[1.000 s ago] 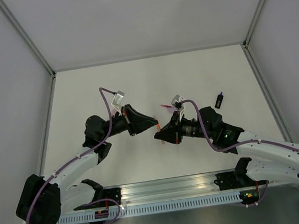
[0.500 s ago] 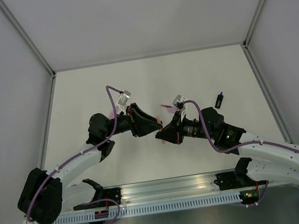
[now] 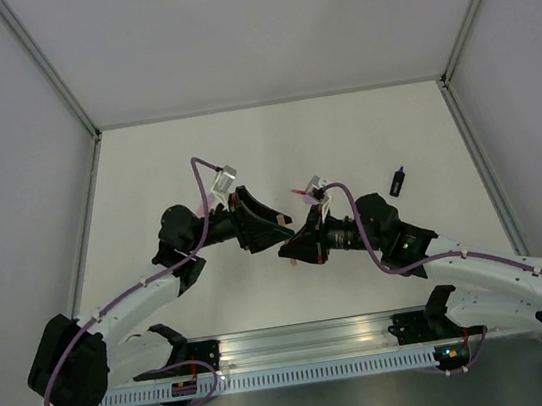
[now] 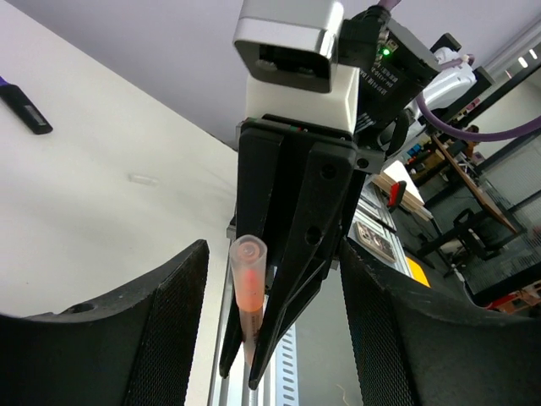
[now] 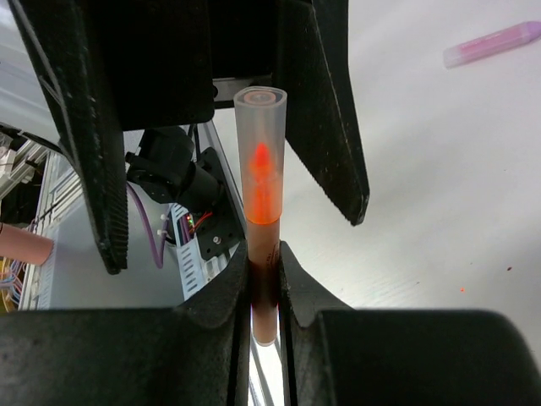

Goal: Insert the pens into the pen caps

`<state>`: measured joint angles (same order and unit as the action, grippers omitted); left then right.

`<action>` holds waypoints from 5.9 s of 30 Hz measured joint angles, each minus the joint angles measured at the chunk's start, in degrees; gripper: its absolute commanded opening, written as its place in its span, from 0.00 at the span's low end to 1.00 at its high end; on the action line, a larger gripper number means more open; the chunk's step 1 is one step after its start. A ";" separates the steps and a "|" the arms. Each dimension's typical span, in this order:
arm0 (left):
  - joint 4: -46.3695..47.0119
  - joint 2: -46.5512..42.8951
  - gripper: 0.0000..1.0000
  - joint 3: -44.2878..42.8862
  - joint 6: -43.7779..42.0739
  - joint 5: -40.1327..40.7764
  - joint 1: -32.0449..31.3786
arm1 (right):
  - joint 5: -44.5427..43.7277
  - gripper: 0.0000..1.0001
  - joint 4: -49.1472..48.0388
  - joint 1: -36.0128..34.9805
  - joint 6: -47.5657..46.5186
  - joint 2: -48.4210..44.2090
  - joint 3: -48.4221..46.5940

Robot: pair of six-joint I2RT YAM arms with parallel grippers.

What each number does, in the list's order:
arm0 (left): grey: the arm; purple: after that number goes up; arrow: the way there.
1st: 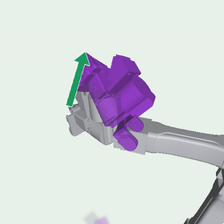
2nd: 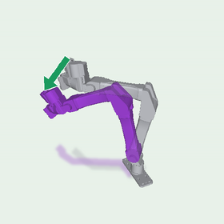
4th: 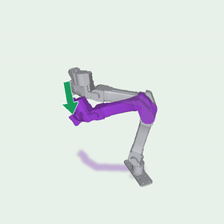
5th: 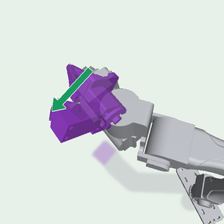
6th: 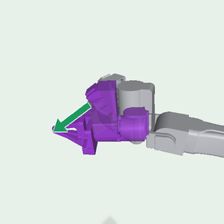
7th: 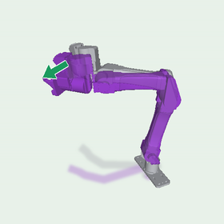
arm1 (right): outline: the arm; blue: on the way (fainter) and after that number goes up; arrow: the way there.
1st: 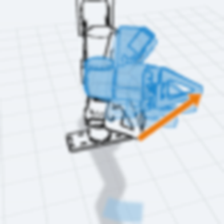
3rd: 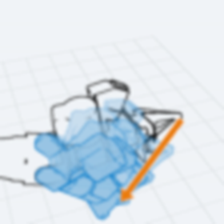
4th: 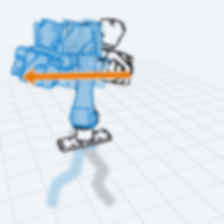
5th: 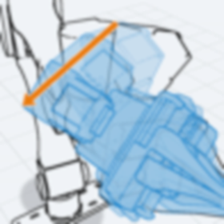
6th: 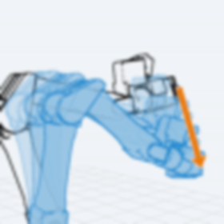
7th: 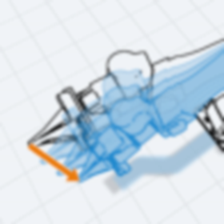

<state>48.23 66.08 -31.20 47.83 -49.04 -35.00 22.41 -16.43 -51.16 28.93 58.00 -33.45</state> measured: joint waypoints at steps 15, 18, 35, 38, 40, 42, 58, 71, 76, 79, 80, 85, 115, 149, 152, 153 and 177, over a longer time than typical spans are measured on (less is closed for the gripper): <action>-5.01 -4.79 0.30 -0.02 -4.02 3.89 0.07 | 1.88 0.00 -1.16 -0.13 0.44 1.07 0.00; -4.15 -2.93 0.04 -0.20 -3.37 3.17 0.09 | 1.90 0.00 -1.11 -0.50 0.63 0.85 0.00; 13.29 -1.11 0.02 -0.63 5.73 8.79 0.83 | -8.76 0.00 18.91 -1.86 -7.17 -0.61 -15.89; 16.20 -0.35 0.02 -0.63 7.02 10.95 1.31 | -9.86 0.00 21.29 -1.57 -8.68 1.62 -19.56; 17.05 0.11 0.02 -0.61 7.28 12.61 1.51 | -10.08 0.00 22.21 -0.98 -9.33 3.02 -21.27; 17.07 0.22 0.02 -0.61 7.21 14.58 1.51 | -9.64 0.00 23.30 -0.17 -9.77 4.46 -23.04; 12.48 1.92 0.02 -4.63 0.66 27.08 -2.19 | -3.93 0.00 27.32 6.99 -14.19 9.29 -31.76; 4.44 -4.24 0.02 -3.98 -4.22 32.87 -3.48 | 6.64 0.01 29.70 9.81 -13.90 15.17 -37.99; -0.72 -9.51 0.02 -1.70 -5.77 34.07 -4.48 | 13.60 0.18 23.80 9.81 -10.67 15.17 -34.01; -1.57 -10.01 0.02 -1.29 -5.77 34.07 -4.74 | 14.45 0.30 23.82 9.81 -9.84 15.30 -33.64; -2.19 -10.12 0.02 -1.20 -5.84 33.40 -4.83 | 14.27 0.34 22.95 9.90 -9.27 15.39 -33.55; -3.37 -10.12 0.02 -0.48 -5.84 33.99 -5.09 | 15.47 0.45 22.84 10.97 -9.16 15.91 -33.00; -13.92 -15.69 0.02 4.39 -5.84 34.23 -6.64 | 12.28 0.52 10.86 8.31 -8.24 12.85 -17.51; -4.68 -14.73 0.02 4.61 -1.84 46.86 -4.96 | 7.54 0.00 26.29 6.12 -8.94 18.47 -31.45; -8.92 -17.14 0.32 4.55 -2.58 47.25 -5.03 | 9.84 0.00 26.95 6.29 -10.01 19.26 -31.54; -11.26 -18.27 0.45 4.52 -3.61 47.52 -5.07 | 10.34 0.00 27.26 6.32 -10.38 19.47 -31.47; -38.97 -24.79 0.99 1.75 -13.64 68.43 -6.75 | -17.86 0.13 24.72 9.31 8.76 33.75 -16.50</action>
<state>9.26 41.30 -29.45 34.20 19.40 -41.76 4.56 8.29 -41.85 37.69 91.74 -49.95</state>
